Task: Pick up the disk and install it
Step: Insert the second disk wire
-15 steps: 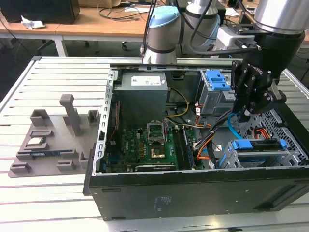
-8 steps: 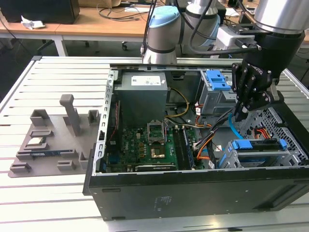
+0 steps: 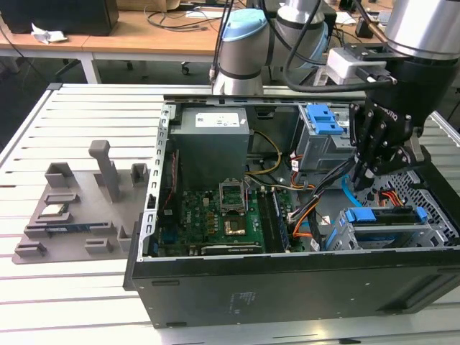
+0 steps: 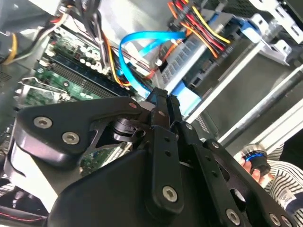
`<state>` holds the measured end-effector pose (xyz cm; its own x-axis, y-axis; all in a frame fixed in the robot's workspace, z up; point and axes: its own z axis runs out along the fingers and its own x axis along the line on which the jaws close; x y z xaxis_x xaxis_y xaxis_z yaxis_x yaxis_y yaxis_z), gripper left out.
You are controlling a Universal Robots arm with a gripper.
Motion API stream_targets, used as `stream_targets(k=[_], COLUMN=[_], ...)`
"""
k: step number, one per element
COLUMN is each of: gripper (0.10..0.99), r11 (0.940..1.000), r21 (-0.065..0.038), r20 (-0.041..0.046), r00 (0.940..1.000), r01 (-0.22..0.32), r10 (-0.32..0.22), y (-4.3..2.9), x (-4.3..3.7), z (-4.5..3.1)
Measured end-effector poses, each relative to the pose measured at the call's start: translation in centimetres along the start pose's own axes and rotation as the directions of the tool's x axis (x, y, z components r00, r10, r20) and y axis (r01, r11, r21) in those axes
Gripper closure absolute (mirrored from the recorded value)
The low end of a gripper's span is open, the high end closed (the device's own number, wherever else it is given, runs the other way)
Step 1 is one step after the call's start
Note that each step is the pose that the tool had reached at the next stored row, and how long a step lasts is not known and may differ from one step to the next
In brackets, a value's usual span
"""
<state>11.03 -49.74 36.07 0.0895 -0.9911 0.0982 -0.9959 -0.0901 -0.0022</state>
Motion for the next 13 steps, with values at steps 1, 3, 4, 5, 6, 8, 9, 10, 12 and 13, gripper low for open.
stream_targets(k=[1,3,4,5,6,8,9,10,12,13], gripper=[0.922,0.922,0.922,0.922,0.922,0.922,0.922,0.922,0.922,0.922], r11=[1.0,1.0,1.0,1.0,1.0,1.0,1.0,1.0,1.0,1.0], r21=[0.0,0.0,0.0,0.0,0.0,0.0,0.0,0.0,-0.001,-0.001], r20=[-0.0002,-0.0002,-0.0002,-0.0002,-0.0001,-0.0002,-0.0001,-0.0001,-0.0002,0.0], r00=[1.0,1.0,1.0,1.0,1.0,1.0,1.0,1.0,1.0,1.0], r01=[0.0,0.0,0.0,0.0,0.0,0.0,0.0,0.0,0.0,0.0], r10=[0.0,0.0,0.0,0.0,0.0,0.0,0.0,0.0,0.0,0.0], y=[0.01,-0.43,-1.0,-1.22,-1.33,-1.99,-2.19,-2.42,-3.15,-3.77], x=[0.25,1.11,1.46,1.64,1.75,2.4,2.55,2.66,2.77,2.81], z=[0.05,0.38,0.59,0.68,0.74,1.05,1.13,1.2,1.33,1.45])
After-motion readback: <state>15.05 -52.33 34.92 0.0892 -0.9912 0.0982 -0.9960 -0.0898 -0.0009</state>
